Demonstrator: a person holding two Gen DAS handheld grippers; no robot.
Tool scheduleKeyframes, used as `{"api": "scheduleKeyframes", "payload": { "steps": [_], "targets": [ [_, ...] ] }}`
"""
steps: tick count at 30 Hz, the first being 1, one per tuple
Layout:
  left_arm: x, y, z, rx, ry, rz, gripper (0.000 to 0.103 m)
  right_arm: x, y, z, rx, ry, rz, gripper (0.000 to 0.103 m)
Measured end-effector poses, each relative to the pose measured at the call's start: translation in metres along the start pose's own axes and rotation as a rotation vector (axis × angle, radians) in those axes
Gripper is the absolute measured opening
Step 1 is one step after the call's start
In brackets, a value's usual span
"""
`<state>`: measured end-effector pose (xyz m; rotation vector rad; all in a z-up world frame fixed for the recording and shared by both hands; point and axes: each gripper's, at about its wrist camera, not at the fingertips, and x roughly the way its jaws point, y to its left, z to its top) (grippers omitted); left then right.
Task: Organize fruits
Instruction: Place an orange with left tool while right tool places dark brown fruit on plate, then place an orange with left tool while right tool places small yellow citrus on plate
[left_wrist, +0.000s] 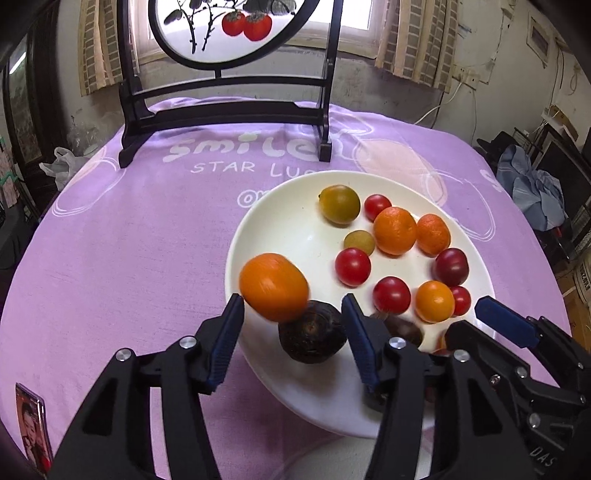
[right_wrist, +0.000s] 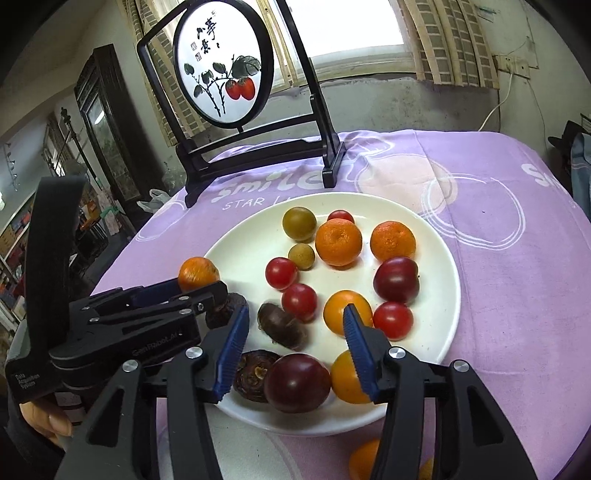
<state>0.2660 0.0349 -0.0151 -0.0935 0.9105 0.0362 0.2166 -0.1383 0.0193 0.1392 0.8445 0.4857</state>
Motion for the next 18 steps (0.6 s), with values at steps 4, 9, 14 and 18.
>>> {"api": "scheduleKeyframes", "payload": {
  "steps": [4,9,14,18],
  "targets": [
    [-0.021,-0.001,-0.003,0.006,-0.038,-0.005,0.055,-0.019,-0.008,-0.004,0.01,-0.014,-0.002,0.054],
    [-0.047,-0.006,-0.016,0.028,-0.073,-0.036,0.059,-0.047,-0.026,-0.017,0.022,-0.025,-0.035,0.054],
    [-0.058,-0.02,-0.039,0.069,-0.059,-0.061,0.061,-0.065,-0.041,-0.04,0.019,0.004,-0.085,0.054],
    [-0.061,-0.032,-0.058,0.104,-0.044,-0.07,0.062,-0.071,-0.047,-0.061,-0.019,0.041,-0.14,0.054]
  ]
}}
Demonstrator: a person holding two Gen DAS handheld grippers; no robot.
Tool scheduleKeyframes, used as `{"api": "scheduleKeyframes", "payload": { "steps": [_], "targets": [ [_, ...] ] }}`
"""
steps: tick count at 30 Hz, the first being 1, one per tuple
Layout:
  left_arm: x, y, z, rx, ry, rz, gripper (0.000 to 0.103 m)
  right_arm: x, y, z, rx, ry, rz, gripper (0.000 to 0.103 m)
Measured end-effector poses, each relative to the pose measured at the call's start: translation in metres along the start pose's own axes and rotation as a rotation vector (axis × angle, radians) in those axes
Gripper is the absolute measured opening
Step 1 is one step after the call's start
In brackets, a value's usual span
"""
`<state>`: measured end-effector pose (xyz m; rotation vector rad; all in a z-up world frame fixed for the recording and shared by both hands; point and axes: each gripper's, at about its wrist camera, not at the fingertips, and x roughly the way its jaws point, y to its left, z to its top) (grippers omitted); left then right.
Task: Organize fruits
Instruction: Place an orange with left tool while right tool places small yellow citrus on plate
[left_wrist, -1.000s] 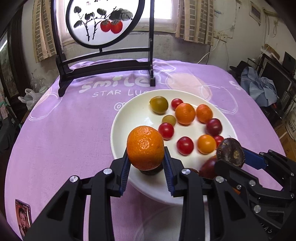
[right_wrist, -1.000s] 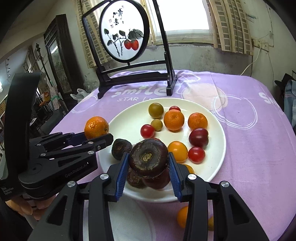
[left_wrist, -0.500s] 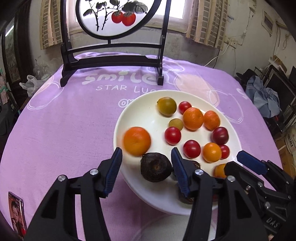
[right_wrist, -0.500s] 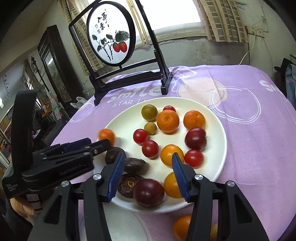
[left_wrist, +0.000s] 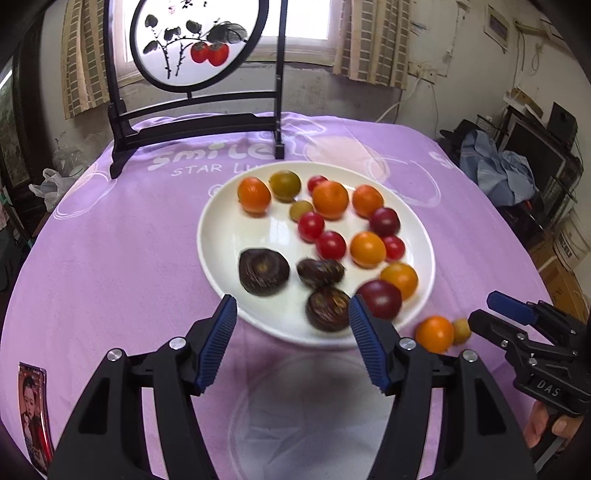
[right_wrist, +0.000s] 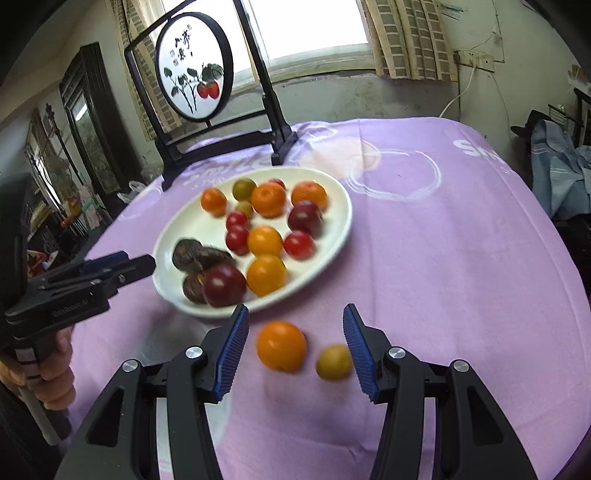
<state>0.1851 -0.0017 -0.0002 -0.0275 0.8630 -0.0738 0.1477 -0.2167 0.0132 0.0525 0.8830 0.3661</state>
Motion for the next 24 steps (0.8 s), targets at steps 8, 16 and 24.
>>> {"api": "scheduleKeyframes", "payload": {
  "steps": [8,16,24],
  "targets": [
    [0.0,-0.017,-0.029,0.036,0.051,-0.041,0.062,0.006,0.01,-0.034,-0.135,0.096,-0.103,0.047],
    [0.007,-0.039,-0.047,0.087,0.092,-0.065,0.062,0.027,-0.003,-0.031,-0.103,0.132,-0.131,0.037],
    [0.018,-0.052,-0.052,0.118,0.125,-0.071,0.062,0.041,-0.001,-0.021,-0.139,0.112,-0.125,0.031]
  ]
}}
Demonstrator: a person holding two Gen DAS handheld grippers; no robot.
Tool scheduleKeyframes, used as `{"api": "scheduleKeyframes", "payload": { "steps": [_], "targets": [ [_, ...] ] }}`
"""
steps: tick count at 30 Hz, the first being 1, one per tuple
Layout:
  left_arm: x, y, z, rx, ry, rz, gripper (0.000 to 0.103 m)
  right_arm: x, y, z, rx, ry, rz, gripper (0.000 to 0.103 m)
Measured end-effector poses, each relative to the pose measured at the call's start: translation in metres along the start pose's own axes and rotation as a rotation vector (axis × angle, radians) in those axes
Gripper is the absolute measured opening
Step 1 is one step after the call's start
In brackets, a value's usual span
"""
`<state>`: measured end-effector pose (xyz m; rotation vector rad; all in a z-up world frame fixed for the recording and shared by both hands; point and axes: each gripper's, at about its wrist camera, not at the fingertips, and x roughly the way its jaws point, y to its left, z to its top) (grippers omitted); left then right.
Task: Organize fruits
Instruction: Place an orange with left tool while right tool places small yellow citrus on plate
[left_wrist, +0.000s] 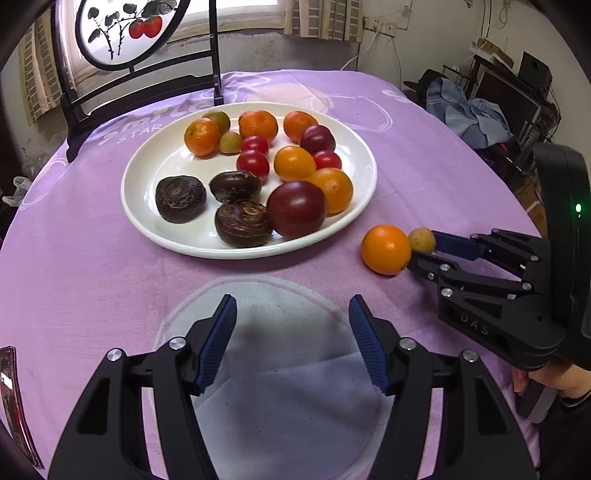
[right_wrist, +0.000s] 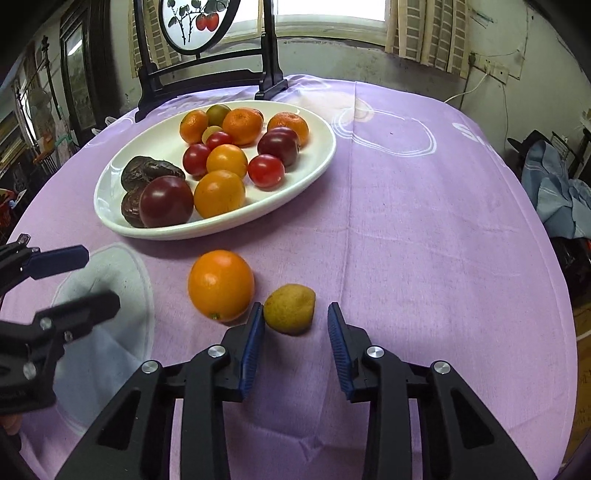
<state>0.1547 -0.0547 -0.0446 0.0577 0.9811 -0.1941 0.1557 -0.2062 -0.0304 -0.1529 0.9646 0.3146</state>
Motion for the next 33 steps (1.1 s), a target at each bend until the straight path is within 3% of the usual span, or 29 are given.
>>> {"api": "scheduleKeyframes", "payload": {
  "steps": [15,22,24,27,33],
  "targets": [
    [0.023,-0.05,0.006,0.076,0.037,-0.006,0.062,-0.039,-0.037,0.001,0.13,-0.093,0.046,0.028],
    [0.046,-0.072,0.019,0.077,0.048,0.013,0.062,-0.05,-0.042,0.001,0.132,-0.127,0.071,0.028],
    [0.051,-0.076,0.026,0.078,0.04,0.026,0.058,-0.051,-0.042,0.002,0.136,-0.126,0.075,0.028],
    [0.057,-0.08,0.037,0.078,0.037,0.013,0.039,-0.051,-0.042,0.002,0.135,-0.126,0.081,0.028],
    [0.046,-0.078,0.036,0.076,0.037,0.02,0.038,-0.051,-0.042,0.001,0.135,-0.133,0.087,0.028]
  ]
}}
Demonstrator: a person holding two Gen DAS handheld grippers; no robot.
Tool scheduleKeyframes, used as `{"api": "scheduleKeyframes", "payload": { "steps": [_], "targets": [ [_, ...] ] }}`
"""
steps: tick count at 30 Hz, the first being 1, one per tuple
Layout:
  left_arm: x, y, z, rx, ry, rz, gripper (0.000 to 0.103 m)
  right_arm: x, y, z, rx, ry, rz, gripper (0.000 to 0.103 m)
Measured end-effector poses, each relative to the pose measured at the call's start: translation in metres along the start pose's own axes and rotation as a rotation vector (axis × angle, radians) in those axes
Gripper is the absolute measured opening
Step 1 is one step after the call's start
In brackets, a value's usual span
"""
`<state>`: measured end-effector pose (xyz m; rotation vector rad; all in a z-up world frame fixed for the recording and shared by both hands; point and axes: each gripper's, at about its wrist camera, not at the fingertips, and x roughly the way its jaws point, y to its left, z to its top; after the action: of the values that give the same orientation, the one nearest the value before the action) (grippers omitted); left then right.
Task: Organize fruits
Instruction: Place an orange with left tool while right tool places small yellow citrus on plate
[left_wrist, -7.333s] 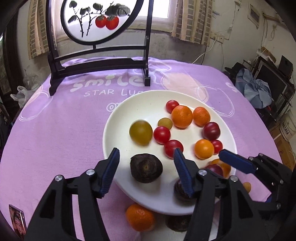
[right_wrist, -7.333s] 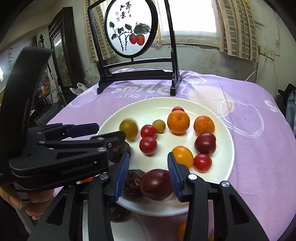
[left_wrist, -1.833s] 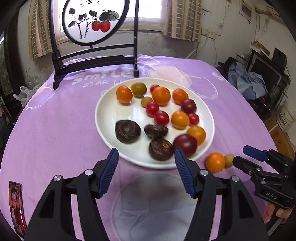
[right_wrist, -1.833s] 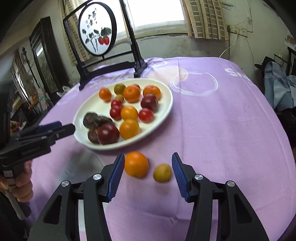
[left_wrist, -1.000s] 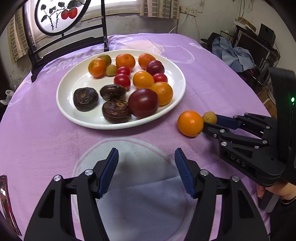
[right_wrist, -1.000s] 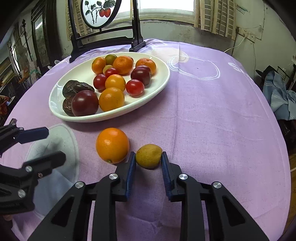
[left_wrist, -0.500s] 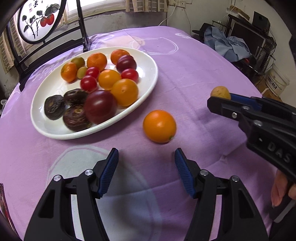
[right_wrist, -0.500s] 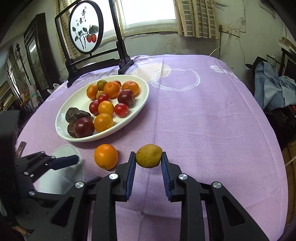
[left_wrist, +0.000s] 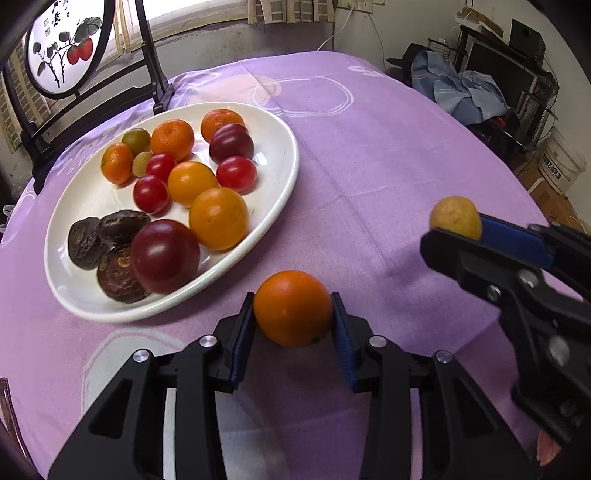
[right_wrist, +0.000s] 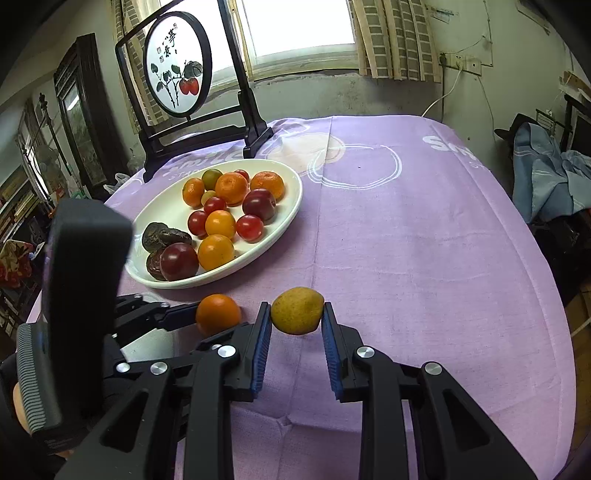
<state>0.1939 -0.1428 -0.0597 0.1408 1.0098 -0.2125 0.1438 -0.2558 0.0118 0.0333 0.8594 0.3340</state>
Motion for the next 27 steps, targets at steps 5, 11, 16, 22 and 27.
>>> {"api": "scheduleKeyframes", "payload": {
  "steps": [5,11,16,22,27],
  "targets": [
    [-0.039,0.027,-0.006,-0.031,-0.074,-0.022,0.038,0.001,0.01,-0.004,-0.031,-0.016,0.014,0.028],
    [-0.067,0.08,0.003,-0.065,-0.136,0.05,0.038,-0.005,0.03,0.005,-0.053,-0.044,0.051,0.028],
    [-0.062,0.123,0.03,-0.129,-0.15,0.093,0.038,0.008,0.074,0.033,-0.142,-0.036,0.07,0.028],
    [-0.033,0.159,0.054,-0.204,-0.12,0.118,0.038,0.049,0.105,0.067,-0.157,-0.011,0.081,0.028],
    [-0.014,0.167,0.063,-0.211,-0.102,0.136,0.038,0.074,0.104,0.078,-0.102,0.008,0.068,0.028]
  ]
}}
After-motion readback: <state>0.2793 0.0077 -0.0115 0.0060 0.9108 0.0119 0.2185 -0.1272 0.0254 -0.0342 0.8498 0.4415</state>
